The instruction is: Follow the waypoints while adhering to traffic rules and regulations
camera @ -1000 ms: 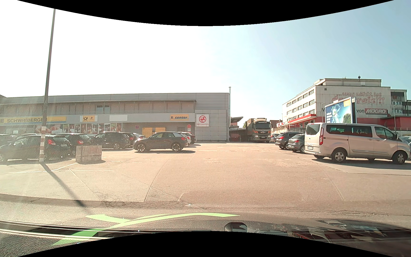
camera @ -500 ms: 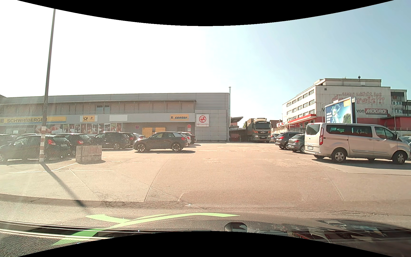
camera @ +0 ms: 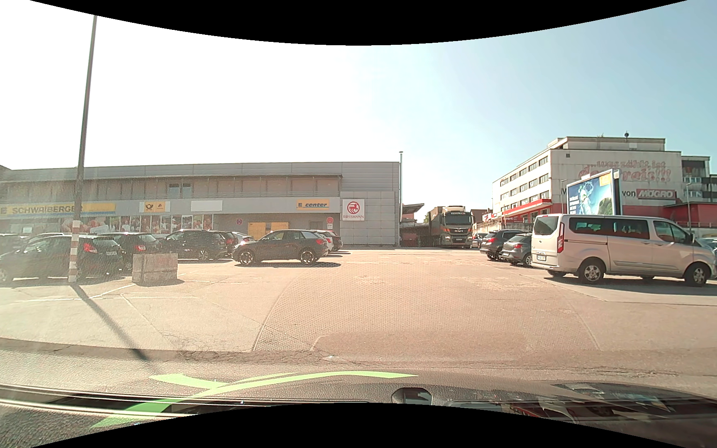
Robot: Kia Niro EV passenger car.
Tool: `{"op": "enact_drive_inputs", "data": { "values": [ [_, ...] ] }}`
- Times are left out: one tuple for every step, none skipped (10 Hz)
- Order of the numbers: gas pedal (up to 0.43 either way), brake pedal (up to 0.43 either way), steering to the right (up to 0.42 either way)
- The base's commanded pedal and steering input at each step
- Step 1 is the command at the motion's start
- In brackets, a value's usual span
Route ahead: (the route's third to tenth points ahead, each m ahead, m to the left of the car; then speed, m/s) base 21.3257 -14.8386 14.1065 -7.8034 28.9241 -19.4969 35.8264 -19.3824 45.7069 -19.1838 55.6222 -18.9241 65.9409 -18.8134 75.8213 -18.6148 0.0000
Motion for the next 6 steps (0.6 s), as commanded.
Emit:
{"op": "enact_drive_inputs", "data": {
  "values": [
    [0.0,0.421,-0.055],
    [0.0,0.427,-0.055],
    [0.0,0.421,-0.056],
    [0.0,0.421,-0.055],
    [0.0,0.421,-0.056],
    [0.0,0.421,-0.055]
  ]
}}
